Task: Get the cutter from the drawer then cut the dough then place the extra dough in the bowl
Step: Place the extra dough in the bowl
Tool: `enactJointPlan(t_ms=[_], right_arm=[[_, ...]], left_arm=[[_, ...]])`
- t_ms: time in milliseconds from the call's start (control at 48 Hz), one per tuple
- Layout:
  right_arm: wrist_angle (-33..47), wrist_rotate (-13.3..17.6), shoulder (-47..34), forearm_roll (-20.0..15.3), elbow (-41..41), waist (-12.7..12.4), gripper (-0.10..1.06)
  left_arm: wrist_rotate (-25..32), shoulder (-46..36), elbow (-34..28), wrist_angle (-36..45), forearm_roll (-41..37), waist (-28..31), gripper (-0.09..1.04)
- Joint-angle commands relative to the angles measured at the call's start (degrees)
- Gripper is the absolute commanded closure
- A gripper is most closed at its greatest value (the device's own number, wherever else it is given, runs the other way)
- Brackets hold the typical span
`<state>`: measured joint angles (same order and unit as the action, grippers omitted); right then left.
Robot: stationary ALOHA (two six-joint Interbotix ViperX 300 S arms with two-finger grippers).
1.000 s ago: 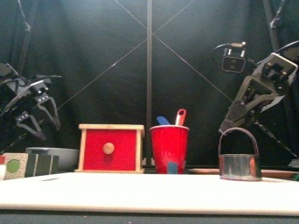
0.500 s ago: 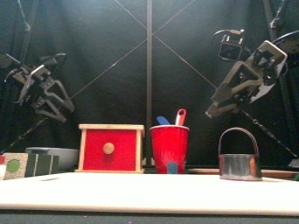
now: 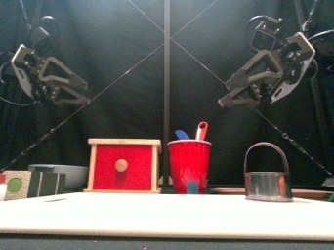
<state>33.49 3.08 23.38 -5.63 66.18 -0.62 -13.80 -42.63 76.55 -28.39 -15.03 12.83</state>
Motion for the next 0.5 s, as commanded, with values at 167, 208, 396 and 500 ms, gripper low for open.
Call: enactJointPlan(t_ms=[167,208,396,500], right_arm=[[3.3,0.1,-0.1,0.2,0.4,0.2,0.03],[3.3,0.1,-0.2,0.1,0.5,0.2,0.03],[3.3,0.1,-0.4,-0.3,1.1,-0.2,0.03],[3.3,0.1,-0.4,-0.5,1.1,-0.2,0.03]], left_arm=[[0.6,9.2,-2.2,-5.9,1.6,-6.4,-0.04],[0.7,11.4,-2.7,-6.5,1.6,-7.0,-0.04],[1.0,18.9,-5.4,-7.9,2.0,-7.7,-0.04],[1.1,20.3,-6.7,-7.9,1.9,-7.7,-0.04]])
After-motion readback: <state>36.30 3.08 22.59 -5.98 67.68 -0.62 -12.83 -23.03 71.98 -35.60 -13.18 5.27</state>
